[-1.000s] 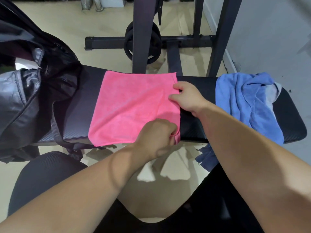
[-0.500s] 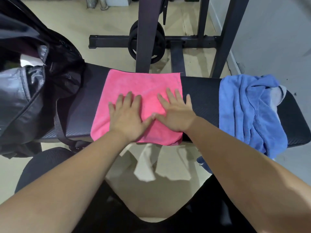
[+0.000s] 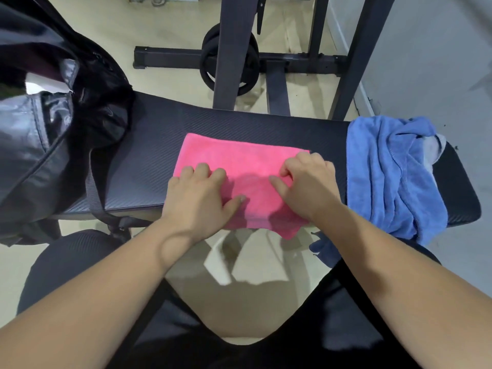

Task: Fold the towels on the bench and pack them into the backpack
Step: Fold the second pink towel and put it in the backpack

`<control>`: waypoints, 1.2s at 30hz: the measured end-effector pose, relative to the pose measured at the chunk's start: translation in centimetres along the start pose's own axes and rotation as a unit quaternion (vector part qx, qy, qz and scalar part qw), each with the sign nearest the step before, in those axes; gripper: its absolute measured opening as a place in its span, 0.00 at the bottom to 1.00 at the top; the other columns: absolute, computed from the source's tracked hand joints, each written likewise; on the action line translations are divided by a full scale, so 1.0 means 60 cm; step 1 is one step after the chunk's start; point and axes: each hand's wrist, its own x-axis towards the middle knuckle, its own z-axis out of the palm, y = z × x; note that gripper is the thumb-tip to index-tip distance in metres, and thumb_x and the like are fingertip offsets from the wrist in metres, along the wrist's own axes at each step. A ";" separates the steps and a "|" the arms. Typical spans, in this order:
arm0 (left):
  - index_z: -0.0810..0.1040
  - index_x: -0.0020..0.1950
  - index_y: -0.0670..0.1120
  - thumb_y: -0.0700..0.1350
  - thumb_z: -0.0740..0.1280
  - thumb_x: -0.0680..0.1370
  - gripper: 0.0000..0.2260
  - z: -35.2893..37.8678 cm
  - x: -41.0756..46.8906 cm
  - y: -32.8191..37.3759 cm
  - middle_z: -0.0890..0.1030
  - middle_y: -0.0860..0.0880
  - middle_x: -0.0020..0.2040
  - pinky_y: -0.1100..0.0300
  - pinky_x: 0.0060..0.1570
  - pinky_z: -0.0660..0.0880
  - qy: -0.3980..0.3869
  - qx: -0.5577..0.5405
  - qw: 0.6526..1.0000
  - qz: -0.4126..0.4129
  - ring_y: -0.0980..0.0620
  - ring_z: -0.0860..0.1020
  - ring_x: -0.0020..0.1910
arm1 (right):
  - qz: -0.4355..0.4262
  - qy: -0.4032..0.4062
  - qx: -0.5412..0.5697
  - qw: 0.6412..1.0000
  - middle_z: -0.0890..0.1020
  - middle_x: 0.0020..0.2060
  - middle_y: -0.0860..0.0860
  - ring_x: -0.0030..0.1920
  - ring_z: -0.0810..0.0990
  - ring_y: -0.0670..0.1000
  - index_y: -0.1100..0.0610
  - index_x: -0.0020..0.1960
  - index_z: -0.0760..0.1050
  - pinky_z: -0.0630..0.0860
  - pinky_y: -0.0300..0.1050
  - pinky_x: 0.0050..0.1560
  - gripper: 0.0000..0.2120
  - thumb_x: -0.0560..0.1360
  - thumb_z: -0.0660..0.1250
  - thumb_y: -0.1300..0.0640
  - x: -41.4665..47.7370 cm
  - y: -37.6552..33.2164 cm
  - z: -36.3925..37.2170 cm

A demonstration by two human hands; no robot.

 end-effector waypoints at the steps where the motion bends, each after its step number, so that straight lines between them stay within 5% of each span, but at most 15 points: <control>1: 0.75 0.59 0.49 0.72 0.50 0.71 0.33 0.003 0.010 -0.006 0.76 0.46 0.56 0.45 0.50 0.71 0.008 0.007 1.000 0.008 0.39 0.74 0.53 | -0.004 0.019 0.012 1.000 0.77 0.52 0.51 0.55 0.74 0.57 0.51 0.52 0.79 0.67 0.57 0.58 0.15 0.76 0.66 0.41 0.004 0.002 0.001; 4: 0.69 0.70 0.50 0.68 0.55 0.76 0.30 0.016 0.046 -0.022 0.69 0.44 0.71 0.40 0.62 0.68 -0.035 0.015 0.999 0.010 0.38 0.69 0.66 | 0.013 -0.030 0.024 0.999 0.70 0.72 0.54 0.71 0.67 0.58 0.53 0.73 0.71 0.60 0.59 0.71 0.23 0.81 0.62 0.46 0.026 0.008 0.005; 7: 0.61 0.78 0.52 0.66 0.53 0.80 0.31 0.022 0.079 -0.037 0.59 0.45 0.80 0.38 0.71 0.60 -0.098 0.013 0.995 -0.009 0.40 0.60 0.75 | 0.037 -0.103 0.004 0.994 0.64 0.77 0.51 0.76 0.61 0.56 0.52 0.79 0.62 0.53 0.60 0.77 0.25 0.84 0.56 0.49 0.048 0.015 0.015; 12: 0.68 0.72 0.49 0.56 0.56 0.82 0.20 0.010 0.110 -0.050 0.72 0.42 0.66 0.40 0.58 0.72 -0.038 -0.025 0.999 -0.026 0.37 0.69 0.63 | 0.023 -0.054 -0.021 0.998 0.78 0.57 0.52 0.57 0.74 0.57 0.52 0.62 0.78 0.67 0.55 0.59 0.15 0.83 0.56 0.50 0.065 0.019 0.006; 14: 0.66 0.75 0.48 0.49 0.58 0.82 0.21 0.005 0.117 -0.055 0.72 0.41 0.65 0.41 0.56 0.72 -0.056 -0.042 0.997 -0.044 0.36 0.70 0.62 | 0.015 -0.065 -0.036 0.997 0.78 0.55 0.53 0.55 0.74 0.57 0.52 0.62 0.78 0.68 0.54 0.56 0.14 0.81 0.58 0.51 0.063 0.020 0.006; 17: 0.73 0.65 0.45 0.45 0.58 0.81 0.14 0.007 0.118 -0.067 0.73 0.42 0.57 0.43 0.52 0.73 -0.078 -0.006 0.996 -0.035 0.37 0.72 0.57 | 0.022 -0.104 -0.038 0.994 0.78 0.55 0.53 0.56 0.74 0.57 0.52 0.62 0.78 0.68 0.53 0.56 0.15 0.80 0.59 0.52 0.064 0.018 0.001; 21: 0.76 0.55 0.45 0.45 0.59 0.79 0.09 -0.007 0.118 -0.068 0.73 0.43 0.53 0.48 0.48 0.66 -0.067 0.056 0.996 -0.008 0.40 0.71 0.53 | 0.021 -0.177 -0.015 0.984 0.74 0.47 0.48 0.50 0.73 0.54 0.50 0.47 0.73 0.67 0.48 0.48 0.03 0.75 0.62 0.57 0.075 0.012 -0.026; 23: 0.77 0.51 0.49 0.46 0.61 0.77 0.07 -0.020 0.119 -0.068 0.72 0.46 0.52 0.48 0.50 0.66 -0.071 0.095 0.993 0.012 0.42 0.69 0.53 | 0.019 -0.209 -0.005 0.978 0.72 0.43 0.46 0.45 0.73 0.52 0.49 0.41 0.68 0.68 0.47 0.43 0.07 0.72 0.64 0.59 0.075 0.011 -0.035; 25: 0.73 0.46 0.51 0.45 0.64 0.74 0.02 -0.026 0.120 -0.071 0.73 0.48 0.49 0.48 0.50 0.67 -0.087 0.087 0.992 0.029 0.44 0.69 0.51 | 0.017 -0.218 -0.003 0.976 0.73 0.41 0.47 0.42 0.73 0.52 0.50 0.39 0.67 0.69 0.47 0.40 0.07 0.70 0.65 0.60 0.076 0.013 -0.041; 28: 0.66 0.40 0.52 0.40 0.64 0.71 0.09 -0.021 0.129 -0.087 0.76 0.51 0.42 0.51 0.43 0.67 -0.102 -0.001 0.995 0.019 0.45 0.72 0.43 | 0.022 -0.229 -0.001 0.973 0.76 0.41 0.48 0.40 0.74 0.51 0.50 0.40 0.69 0.68 0.47 0.36 0.06 0.69 0.65 0.59 0.082 0.019 -0.053; 32: 0.75 0.38 0.53 0.41 0.69 0.70 0.07 -0.045 0.157 -0.104 0.78 0.53 0.39 0.55 0.42 0.74 -0.121 -0.075 0.990 0.010 0.46 0.77 0.43 | -0.003 -0.300 -0.017 0.954 0.78 0.41 0.48 0.41 0.76 0.51 0.49 0.41 0.71 0.68 0.45 0.34 0.06 0.71 0.68 0.56 0.110 0.025 -0.076; 36: 0.82 0.39 0.45 0.41 0.78 0.68 0.06 -0.100 0.202 -0.104 0.83 0.45 0.38 0.51 0.42 0.79 -0.251 -0.097 0.963 -0.010 0.46 0.80 0.39 | -0.035 -0.363 -0.074 0.928 0.79 0.38 0.52 0.39 0.77 0.55 0.57 0.42 0.77 0.72 0.46 0.36 0.05 0.72 0.70 0.56 0.165 0.024 -0.105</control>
